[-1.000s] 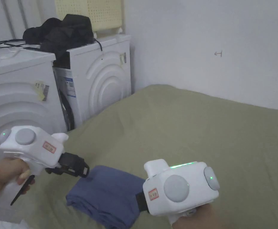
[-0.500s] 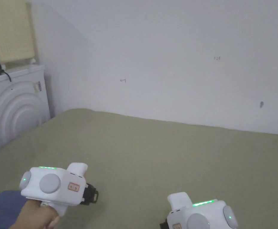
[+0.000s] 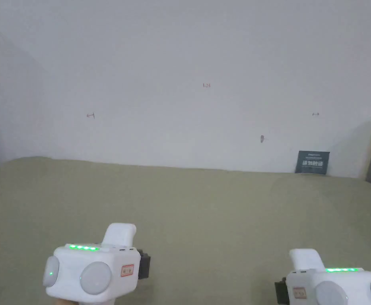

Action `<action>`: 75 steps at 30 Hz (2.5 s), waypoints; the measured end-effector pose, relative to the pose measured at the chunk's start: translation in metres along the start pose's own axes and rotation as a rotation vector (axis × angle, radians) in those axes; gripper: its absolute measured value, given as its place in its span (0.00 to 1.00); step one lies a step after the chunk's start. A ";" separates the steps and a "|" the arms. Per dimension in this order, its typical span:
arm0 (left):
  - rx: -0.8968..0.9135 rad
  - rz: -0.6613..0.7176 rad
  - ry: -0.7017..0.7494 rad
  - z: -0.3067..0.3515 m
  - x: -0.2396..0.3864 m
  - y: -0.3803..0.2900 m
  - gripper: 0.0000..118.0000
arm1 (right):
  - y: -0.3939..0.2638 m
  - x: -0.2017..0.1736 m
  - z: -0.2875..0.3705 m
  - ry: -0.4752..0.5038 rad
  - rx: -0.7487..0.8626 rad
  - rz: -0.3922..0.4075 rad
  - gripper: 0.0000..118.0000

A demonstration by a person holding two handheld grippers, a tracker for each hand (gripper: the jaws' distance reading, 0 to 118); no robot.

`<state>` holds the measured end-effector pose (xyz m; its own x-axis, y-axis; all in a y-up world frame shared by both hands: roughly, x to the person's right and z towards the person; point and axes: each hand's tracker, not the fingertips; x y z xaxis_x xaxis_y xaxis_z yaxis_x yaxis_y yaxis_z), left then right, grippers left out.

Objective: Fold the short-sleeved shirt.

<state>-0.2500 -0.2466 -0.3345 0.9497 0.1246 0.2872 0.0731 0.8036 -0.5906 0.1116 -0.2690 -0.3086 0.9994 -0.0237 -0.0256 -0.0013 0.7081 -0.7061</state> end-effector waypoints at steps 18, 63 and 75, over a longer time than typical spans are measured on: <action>0.382 -0.038 0.250 0.054 -0.003 0.021 1.00 | 0.011 -0.001 0.058 -0.202 0.521 0.013 0.97; 0.487 0.002 0.310 0.068 -0.015 0.012 1.00 | 0.002 -0.022 0.082 -0.082 0.718 0.062 1.00; 0.476 0.040 0.315 0.065 -0.022 0.011 1.00 | 0.002 -0.022 0.082 -0.106 0.729 0.039 1.00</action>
<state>-0.2897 -0.2030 -0.2985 0.9992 0.0397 -0.0105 -0.0409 0.9845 -0.1703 0.0922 -0.2089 -0.2519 0.9972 0.0527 0.0535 -0.0498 0.9972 -0.0556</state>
